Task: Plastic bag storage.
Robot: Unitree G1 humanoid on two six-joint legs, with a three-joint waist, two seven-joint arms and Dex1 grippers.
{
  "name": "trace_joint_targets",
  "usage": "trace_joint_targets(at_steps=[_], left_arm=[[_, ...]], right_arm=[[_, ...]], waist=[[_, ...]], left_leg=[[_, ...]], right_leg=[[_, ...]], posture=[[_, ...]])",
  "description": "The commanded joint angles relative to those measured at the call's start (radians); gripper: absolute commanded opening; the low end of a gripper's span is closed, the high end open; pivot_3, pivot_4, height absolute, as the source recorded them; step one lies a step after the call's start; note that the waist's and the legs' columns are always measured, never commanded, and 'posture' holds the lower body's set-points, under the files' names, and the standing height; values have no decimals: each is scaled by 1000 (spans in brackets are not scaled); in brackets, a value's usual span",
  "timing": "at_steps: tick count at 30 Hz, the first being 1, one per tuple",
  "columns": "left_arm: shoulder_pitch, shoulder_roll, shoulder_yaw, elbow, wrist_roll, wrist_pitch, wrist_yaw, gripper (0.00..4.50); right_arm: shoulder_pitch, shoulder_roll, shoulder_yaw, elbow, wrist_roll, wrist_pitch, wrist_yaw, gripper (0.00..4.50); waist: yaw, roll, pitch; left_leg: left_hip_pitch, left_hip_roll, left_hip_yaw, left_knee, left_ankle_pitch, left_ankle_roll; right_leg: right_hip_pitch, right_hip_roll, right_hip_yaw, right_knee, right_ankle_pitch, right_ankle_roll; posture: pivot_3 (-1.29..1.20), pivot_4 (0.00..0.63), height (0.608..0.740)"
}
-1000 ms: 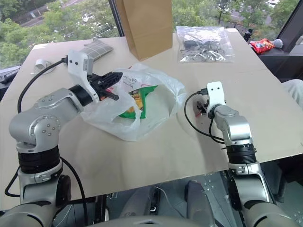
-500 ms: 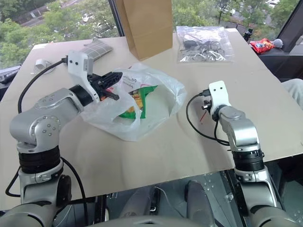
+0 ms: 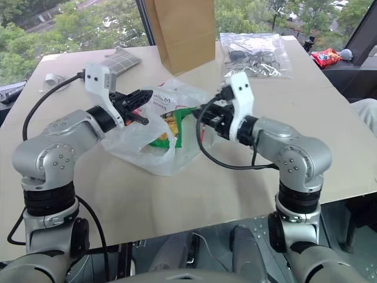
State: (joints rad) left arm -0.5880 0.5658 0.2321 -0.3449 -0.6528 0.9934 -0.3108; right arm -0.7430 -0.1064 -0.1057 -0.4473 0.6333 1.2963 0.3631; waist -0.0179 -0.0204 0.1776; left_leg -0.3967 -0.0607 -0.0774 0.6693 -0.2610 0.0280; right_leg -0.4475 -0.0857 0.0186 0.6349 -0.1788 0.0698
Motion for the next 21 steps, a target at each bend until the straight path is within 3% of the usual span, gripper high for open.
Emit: trace_joint_targets(at_steps=[1,10,21], left_arm=[[-20,23,55,-77,-51,10,-18,0],[30,40,145,-217,-294,108,-31,0],[73,73,164,-224,-327,88,38,0]], right_arm=[[-40,-3,93,79,-34,-67,7,1137],[-121,60,203,509,-187,-352,27,1137],[-367,123,190,1092,-397,-797,-5,1137]], waist=[[0,0,0],[-18,0,0],[-23,0,0]], left_leg=[[0,0,0,0,0,0],[0,0,0,0,0,0],[1,-1,0,0,0,0]], right_leg=[[0,0,0,0,0,0],[0,0,0,0,0,0],[0,0,1,0,0,0]], posture=[[0,150,740],[0,150,740],[0,150,740]])
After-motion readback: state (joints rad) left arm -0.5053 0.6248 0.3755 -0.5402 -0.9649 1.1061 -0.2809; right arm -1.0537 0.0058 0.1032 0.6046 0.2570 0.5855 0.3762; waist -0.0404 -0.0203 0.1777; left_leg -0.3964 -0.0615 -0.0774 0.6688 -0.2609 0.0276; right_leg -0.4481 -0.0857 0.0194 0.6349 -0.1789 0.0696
